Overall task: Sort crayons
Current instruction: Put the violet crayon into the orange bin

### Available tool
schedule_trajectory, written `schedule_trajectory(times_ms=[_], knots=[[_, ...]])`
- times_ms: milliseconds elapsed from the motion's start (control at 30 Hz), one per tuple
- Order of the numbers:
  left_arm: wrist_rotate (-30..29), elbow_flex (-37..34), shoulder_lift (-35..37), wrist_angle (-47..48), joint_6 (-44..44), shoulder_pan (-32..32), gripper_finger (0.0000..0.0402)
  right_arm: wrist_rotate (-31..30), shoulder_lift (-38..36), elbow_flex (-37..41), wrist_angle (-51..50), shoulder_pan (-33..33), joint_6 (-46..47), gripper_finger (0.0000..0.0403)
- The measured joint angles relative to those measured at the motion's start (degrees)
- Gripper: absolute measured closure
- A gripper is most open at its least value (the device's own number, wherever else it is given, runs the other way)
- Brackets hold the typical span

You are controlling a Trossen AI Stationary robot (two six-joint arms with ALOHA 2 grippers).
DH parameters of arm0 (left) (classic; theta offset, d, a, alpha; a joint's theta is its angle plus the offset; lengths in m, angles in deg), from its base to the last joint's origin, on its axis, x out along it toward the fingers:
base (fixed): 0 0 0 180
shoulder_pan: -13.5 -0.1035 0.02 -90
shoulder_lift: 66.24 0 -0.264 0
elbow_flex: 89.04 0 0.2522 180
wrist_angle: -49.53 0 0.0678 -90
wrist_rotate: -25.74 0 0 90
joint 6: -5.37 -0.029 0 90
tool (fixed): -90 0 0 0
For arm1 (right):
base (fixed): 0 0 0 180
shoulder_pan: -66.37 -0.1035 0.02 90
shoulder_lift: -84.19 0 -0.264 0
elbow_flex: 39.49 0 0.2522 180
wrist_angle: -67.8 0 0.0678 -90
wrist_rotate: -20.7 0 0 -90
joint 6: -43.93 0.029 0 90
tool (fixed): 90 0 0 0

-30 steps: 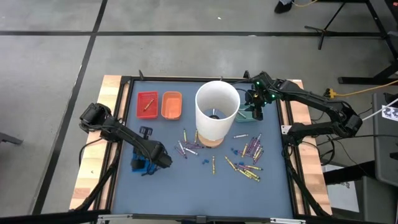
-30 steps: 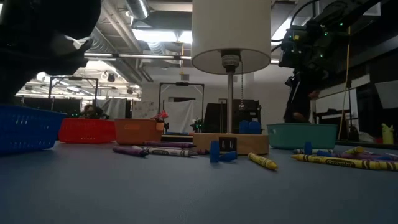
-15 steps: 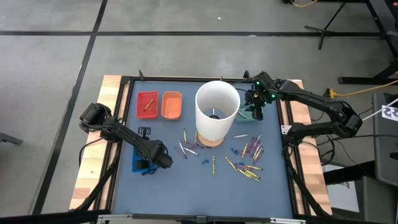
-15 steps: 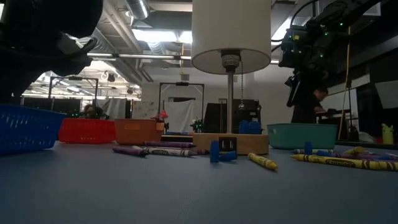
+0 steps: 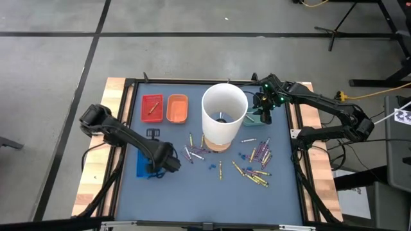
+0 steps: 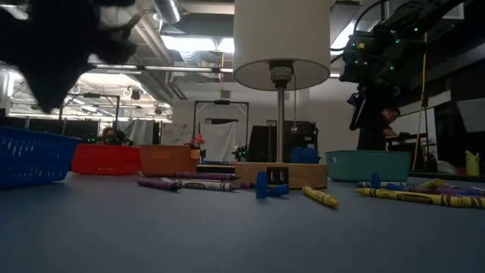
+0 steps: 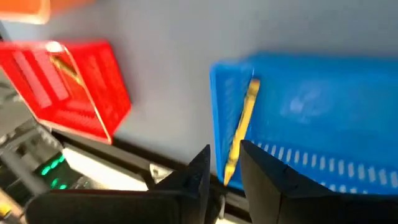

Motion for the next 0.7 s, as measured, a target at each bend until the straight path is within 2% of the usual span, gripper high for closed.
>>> schedule_trajectory(times_ms=[100,233,433,700], knots=[[-2.41,1.98,1.40,-3.78,-2.36,-1.27,0.0333,0.00,0.00,0.00,0.00,-0.01,0.00,0.0255],[-4.59,2.17,2.26,-16.45,-10.17,-3.88,0.0333,-0.01,0.00,0.00,0.00,-0.01,0.00,0.0255],[2.83,2.17,1.76,-31.07,-23.30,-8.56,0.0333,0.01,0.00,0.00,-0.02,0.00,0.00,0.0255],[6.85,1.29,1.80,-34.25,-31.87,-12.44,0.0333,0.01,0.00,0.00,-0.81,0.01,0.00,0.0255]])
